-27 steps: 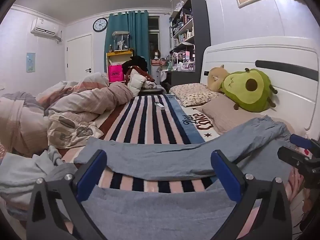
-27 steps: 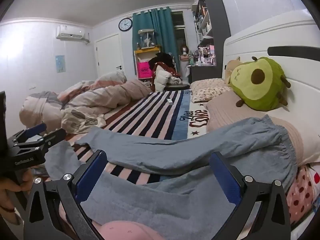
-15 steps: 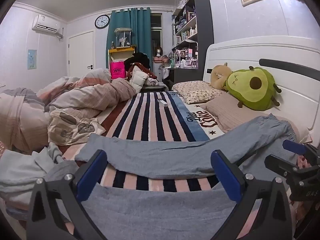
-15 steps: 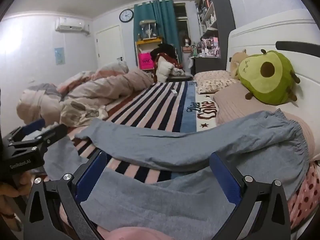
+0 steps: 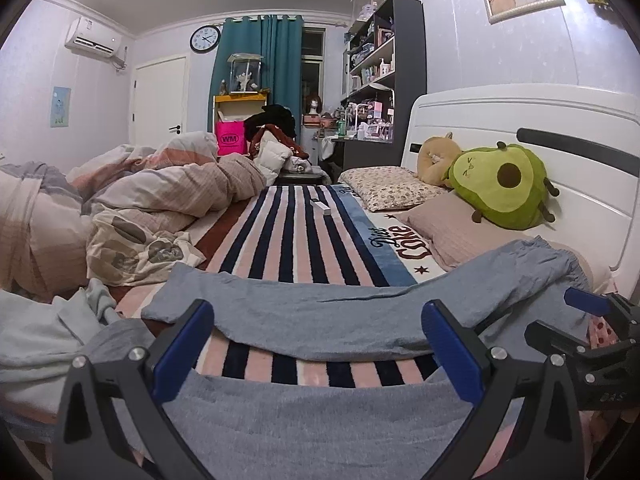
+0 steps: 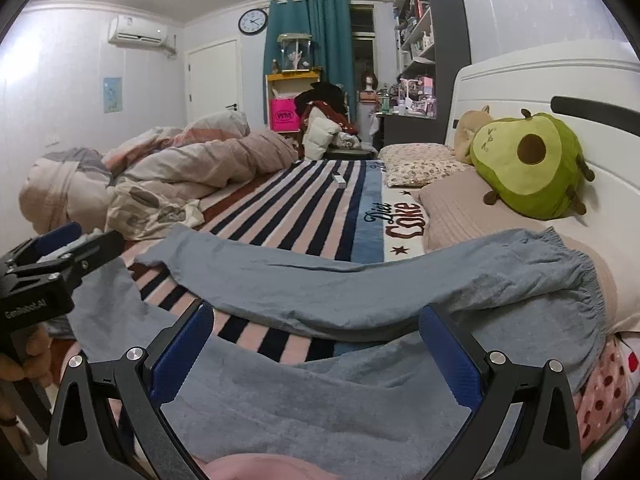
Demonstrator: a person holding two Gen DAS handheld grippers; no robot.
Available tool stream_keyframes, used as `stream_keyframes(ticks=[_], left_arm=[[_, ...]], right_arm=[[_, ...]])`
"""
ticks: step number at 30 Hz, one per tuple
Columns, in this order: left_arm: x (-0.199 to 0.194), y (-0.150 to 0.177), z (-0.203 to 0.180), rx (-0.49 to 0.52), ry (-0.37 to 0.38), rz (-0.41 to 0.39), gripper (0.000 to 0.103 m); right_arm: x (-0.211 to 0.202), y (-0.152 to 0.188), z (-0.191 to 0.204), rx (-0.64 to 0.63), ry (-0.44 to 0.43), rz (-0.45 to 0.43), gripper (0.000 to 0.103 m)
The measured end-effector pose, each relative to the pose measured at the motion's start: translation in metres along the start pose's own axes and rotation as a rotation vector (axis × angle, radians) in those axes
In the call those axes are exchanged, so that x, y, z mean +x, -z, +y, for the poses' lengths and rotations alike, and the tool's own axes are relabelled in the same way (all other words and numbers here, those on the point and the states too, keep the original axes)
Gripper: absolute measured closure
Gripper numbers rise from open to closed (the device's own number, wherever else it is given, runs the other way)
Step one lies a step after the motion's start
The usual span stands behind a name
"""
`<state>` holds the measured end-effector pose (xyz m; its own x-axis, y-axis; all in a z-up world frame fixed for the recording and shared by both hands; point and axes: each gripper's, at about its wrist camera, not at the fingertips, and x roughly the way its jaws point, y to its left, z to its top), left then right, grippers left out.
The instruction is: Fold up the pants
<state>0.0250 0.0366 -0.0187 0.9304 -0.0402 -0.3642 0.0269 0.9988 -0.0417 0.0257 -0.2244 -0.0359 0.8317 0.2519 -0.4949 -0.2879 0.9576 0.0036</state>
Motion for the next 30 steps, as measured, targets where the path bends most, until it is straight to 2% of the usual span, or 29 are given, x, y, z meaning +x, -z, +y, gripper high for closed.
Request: stream_keyframes(ticks=[8, 14, 18, 25, 27, 30], left_arm=[[0.0, -0.003, 0.006, 0.022, 0.045, 0.015, 0.001], [-0.007, -0.008, 0.008, 0.036, 0.075, 0.009, 0.001], [-0.01, -0.011, 0.013, 0.032, 0.086, 0.012, 0.001], [-0.014, -0.011, 0.016, 0.026, 0.079, 0.023, 0.001], [-0.014, -0.009, 0.015, 0.023, 0.073, 0.021, 0.001], [-0.014, -0.005, 0.012, 0.017, 0.058, 0.022, 0.001]], right_arm=[[-0.006, 0.001, 0.004, -0.027, 0.067, -0.004, 0.0], [-0.005, -0.004, 0.002, -0.009, 0.082, 0.02, 0.0], [-0.004, -0.004, 0.011, -0.031, 0.121, 0.037, 0.0], [-0.001, 0.002, 0.008, -0.013, 0.107, 0.059, 0.0], [-0.001, 0.004, 0.008, -0.02, 0.122, 0.056, 0.0], [-0.004, 0.006, 0.002, -0.001, 0.101, 0.04, 0.0]])
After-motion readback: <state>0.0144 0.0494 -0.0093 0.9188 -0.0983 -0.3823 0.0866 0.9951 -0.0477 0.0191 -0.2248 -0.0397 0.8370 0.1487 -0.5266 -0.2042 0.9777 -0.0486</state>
